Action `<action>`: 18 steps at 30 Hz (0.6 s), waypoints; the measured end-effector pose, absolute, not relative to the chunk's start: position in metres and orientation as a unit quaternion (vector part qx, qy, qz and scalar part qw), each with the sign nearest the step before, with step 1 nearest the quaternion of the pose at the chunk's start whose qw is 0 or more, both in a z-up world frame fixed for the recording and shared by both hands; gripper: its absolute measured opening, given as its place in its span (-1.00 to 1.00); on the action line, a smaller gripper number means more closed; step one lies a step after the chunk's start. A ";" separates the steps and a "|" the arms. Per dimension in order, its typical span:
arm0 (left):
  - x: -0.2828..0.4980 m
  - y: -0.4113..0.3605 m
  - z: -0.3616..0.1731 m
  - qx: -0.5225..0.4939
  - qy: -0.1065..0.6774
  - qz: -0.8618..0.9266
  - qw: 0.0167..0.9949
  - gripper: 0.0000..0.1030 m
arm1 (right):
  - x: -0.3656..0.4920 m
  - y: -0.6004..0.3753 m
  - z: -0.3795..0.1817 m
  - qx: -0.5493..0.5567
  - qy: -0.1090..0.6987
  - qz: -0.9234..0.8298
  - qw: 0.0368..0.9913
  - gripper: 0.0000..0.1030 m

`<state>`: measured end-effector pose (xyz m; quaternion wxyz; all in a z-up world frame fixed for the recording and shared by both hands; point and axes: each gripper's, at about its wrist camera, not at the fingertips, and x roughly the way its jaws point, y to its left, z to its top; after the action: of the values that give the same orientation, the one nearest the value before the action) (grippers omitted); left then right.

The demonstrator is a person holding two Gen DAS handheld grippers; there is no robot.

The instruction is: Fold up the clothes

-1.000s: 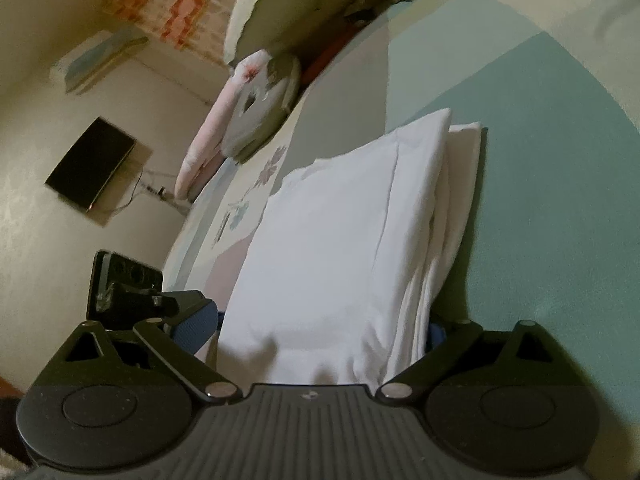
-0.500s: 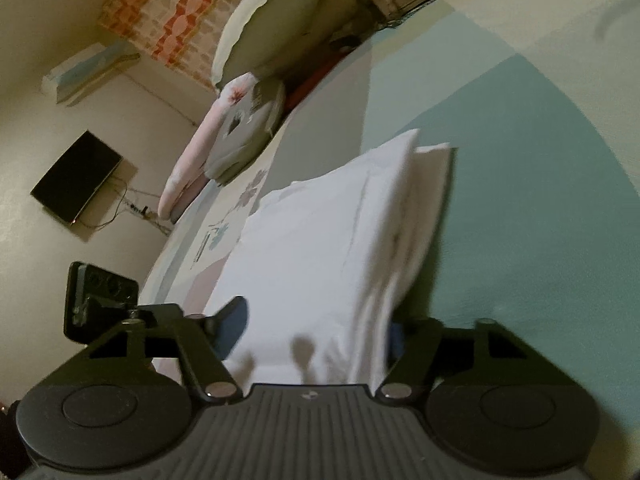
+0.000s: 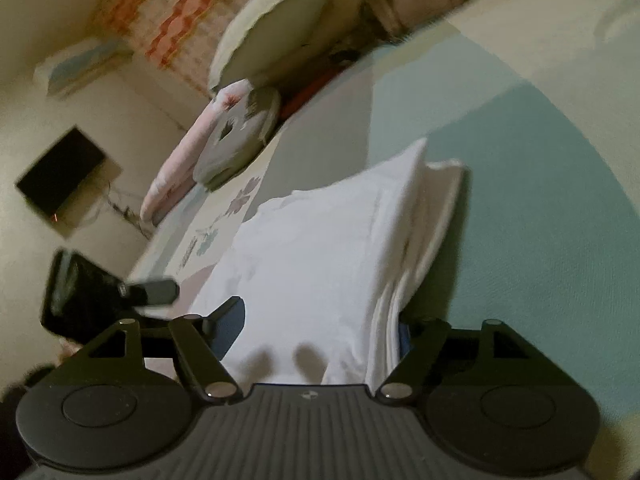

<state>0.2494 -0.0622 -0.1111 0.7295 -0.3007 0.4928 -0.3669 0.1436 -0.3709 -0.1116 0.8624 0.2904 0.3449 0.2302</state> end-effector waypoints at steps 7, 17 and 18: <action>0.245 -0.062 -0.098 -0.315 0.477 -0.394 0.720 0.87 | 0.144 -0.364 -0.091 0.266 0.337 0.240 0.871 0.52; 0.255 -0.055 -0.130 -0.315 0.518 -0.344 0.717 0.87 | 0.141 -0.384 -0.124 0.306 0.360 0.216 0.855 0.53; 0.255 -0.056 -0.129 -0.320 0.516 -0.344 0.716 0.87 | 0.141 -0.383 -0.123 0.304 0.360 0.215 0.856 0.53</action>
<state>0.2548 -0.0558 -0.1290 0.7162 -0.3199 0.5160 -0.3441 0.1408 -0.3831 -0.1230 0.8556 0.3040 0.3595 0.2150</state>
